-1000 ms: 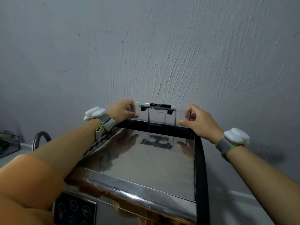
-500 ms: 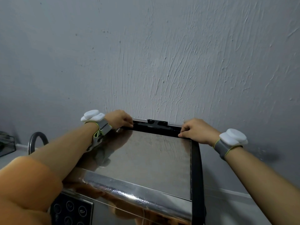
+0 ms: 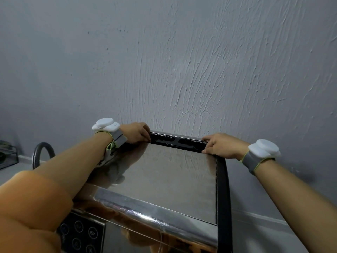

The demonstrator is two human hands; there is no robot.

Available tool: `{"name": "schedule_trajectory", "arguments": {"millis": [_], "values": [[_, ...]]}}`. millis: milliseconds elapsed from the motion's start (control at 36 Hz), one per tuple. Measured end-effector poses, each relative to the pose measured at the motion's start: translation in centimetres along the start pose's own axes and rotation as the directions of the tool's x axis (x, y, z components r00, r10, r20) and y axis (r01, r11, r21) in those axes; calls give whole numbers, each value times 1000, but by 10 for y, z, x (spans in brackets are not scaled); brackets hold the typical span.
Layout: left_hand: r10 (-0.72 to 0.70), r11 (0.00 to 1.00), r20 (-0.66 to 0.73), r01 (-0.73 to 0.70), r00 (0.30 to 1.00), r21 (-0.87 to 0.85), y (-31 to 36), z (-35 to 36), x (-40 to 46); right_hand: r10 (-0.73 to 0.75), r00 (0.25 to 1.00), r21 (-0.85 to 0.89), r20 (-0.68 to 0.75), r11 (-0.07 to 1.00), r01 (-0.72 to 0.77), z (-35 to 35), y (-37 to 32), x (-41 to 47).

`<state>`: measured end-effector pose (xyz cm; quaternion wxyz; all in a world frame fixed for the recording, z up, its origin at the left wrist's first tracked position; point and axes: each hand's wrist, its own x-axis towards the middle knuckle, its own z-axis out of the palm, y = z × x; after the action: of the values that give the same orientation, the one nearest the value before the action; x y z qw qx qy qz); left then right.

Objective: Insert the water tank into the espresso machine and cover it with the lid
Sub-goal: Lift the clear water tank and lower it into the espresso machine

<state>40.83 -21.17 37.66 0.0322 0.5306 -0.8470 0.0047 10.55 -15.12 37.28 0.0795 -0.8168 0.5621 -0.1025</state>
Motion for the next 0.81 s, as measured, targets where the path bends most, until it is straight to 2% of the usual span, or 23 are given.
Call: {"name": "schedule_trajectory", "arguments": {"millis": [278,444,528,611,667,806], "values": [[32,996,63,-37,998,81,2,-4,1,-29,1000,-4,-10,1000,29,0,0,-1],[-79,994,94,71,992,78,9,-4,4,90,996,9,24,996,-90,2,-6,-1],[-168,984,114,160,979,75,17,-2,5,109,994,34,28,993,-110,5,-6,-1],[-187,981,121,178,975,83,23,6,10,127,991,63,35,990,-129,8,-4,-5],[-197,979,150,186,969,84,32,9,13,154,988,74,23,985,-156,10,1,-12],[-204,979,55,203,977,33,29,3,8,123,980,191,-155,977,-93,10,-2,-14]]}}
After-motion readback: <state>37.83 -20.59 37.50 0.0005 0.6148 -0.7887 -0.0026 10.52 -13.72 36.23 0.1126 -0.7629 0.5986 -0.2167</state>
